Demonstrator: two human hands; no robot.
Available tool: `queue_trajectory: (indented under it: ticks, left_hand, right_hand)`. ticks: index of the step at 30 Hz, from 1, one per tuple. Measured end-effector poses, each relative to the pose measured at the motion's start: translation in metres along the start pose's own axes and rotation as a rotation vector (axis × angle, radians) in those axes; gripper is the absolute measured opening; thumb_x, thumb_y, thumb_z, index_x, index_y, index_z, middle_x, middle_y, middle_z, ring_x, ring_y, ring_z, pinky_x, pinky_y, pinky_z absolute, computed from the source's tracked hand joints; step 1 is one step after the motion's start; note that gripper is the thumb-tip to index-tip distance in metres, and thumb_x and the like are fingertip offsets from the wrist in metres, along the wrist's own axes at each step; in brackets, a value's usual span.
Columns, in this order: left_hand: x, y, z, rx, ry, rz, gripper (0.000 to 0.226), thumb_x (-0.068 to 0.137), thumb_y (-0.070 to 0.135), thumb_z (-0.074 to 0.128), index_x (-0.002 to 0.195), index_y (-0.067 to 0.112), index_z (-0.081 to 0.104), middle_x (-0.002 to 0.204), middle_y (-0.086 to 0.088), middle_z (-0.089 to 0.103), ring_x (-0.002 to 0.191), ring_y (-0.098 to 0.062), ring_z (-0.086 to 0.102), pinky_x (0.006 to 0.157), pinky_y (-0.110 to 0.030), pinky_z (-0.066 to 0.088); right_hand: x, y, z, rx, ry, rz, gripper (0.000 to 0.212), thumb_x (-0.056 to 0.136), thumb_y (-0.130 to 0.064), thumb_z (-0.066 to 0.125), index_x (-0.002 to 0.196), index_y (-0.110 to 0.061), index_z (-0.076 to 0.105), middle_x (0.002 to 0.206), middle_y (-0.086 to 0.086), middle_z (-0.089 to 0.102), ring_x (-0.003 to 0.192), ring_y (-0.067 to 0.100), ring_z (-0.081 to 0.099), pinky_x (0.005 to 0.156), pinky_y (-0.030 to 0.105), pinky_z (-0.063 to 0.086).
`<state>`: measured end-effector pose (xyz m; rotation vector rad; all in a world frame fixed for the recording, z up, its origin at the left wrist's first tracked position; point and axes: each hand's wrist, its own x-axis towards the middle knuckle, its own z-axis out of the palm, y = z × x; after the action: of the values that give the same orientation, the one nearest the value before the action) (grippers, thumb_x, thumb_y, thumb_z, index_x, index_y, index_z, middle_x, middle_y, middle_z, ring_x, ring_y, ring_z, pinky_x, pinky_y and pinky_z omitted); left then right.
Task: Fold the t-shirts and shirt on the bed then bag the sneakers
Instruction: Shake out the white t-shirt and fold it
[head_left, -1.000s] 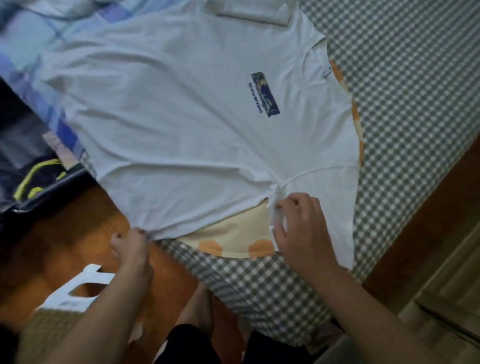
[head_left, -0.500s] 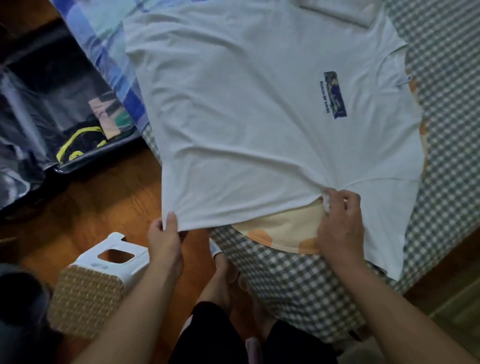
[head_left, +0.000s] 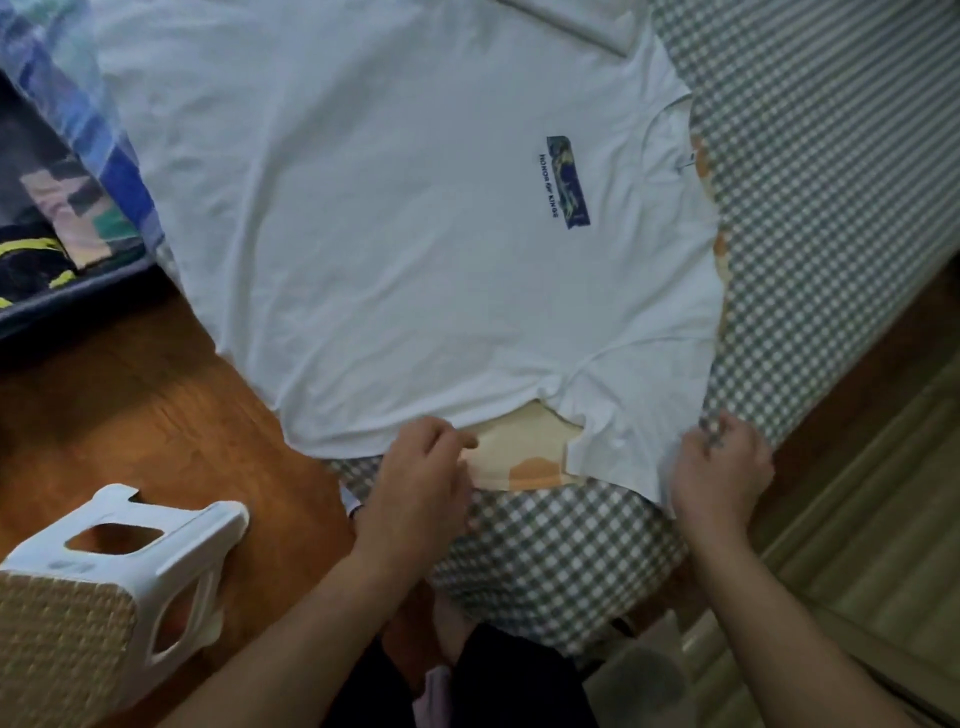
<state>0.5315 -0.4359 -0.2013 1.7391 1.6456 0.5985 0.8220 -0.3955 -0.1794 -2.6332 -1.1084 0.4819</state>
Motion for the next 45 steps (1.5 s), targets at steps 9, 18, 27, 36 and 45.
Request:
queue_trajectory:
  ticks: [9, 18, 27, 36, 45]
  left_hand:
    - [0.079, 0.056, 0.067, 0.48, -0.299, 0.683, 0.014, 0.086, 0.022, 0.065, 0.1, 0.021, 0.066, 0.105, 0.0, 0.062, 0.106, -0.025, 0.056, 0.1, -0.039, 0.038]
    - [0.141, 0.099, 0.021, -0.901, -0.055, -0.723, 0.031, 0.104, 0.029, 0.056, 0.094, 0.003, 0.07, 0.082, -0.015, 0.071, 0.072, -0.024, 0.068, 0.068, -0.038, 0.056]
    - [0.134, 0.057, 0.028, -0.624, -0.135, -0.839, 0.018, 0.092, 0.032, 0.072, 0.106, 0.021, 0.073, 0.081, 0.002, 0.075, 0.072, -0.015, 0.066, 0.082, -0.043, 0.058]
    - [-0.01, -0.033, -0.018, 0.098, 0.203, -0.775, 0.043, 0.075, 0.028, 0.07, 0.112, 0.009, 0.059, 0.114, -0.019, 0.057, 0.112, -0.037, 0.049, 0.095, -0.048, 0.039]
    - [0.006, -0.093, -0.024, -1.494, 0.522, -1.448, 0.015, 0.096, 0.031, 0.059, 0.106, 0.021, 0.059, 0.091, -0.003, 0.058, 0.084, -0.019, 0.06, 0.092, -0.037, 0.048]
  right_hand:
    - [0.036, 0.022, -0.014, 0.531, -0.473, 0.504, 0.037, 0.096, -0.015, 0.066, 0.13, -0.012, 0.053, 0.125, 0.008, 0.064, 0.102, 0.025, 0.069, 0.09, 0.047, 0.058]
    - [0.109, -0.077, -0.053, 1.203, -0.635, 0.438, 0.018, 0.099, -0.015, 0.059, 0.113, -0.006, 0.065, 0.105, 0.009, 0.073, 0.091, 0.021, 0.073, 0.085, 0.034, 0.06]
    - [0.145, -0.064, 0.016, -0.151, -0.403, -0.209, 0.051, 0.096, -0.043, 0.057, 0.143, -0.026, 0.05, 0.14, -0.003, 0.051, 0.133, 0.026, 0.043, 0.112, 0.044, 0.037]
    - [0.14, -0.135, 0.035, -0.21, -0.442, -0.457, 0.072, 0.093, -0.024, 0.056, 0.157, -0.02, 0.023, 0.158, 0.008, 0.024, 0.142, 0.033, 0.024, 0.115, 0.044, 0.028]
    - [0.131, -0.141, 0.015, 0.192, -0.718, -0.143, 0.033, 0.085, -0.025, 0.08, 0.113, -0.012, 0.07, 0.104, 0.002, 0.073, 0.095, 0.019, 0.067, 0.085, 0.034, 0.053]
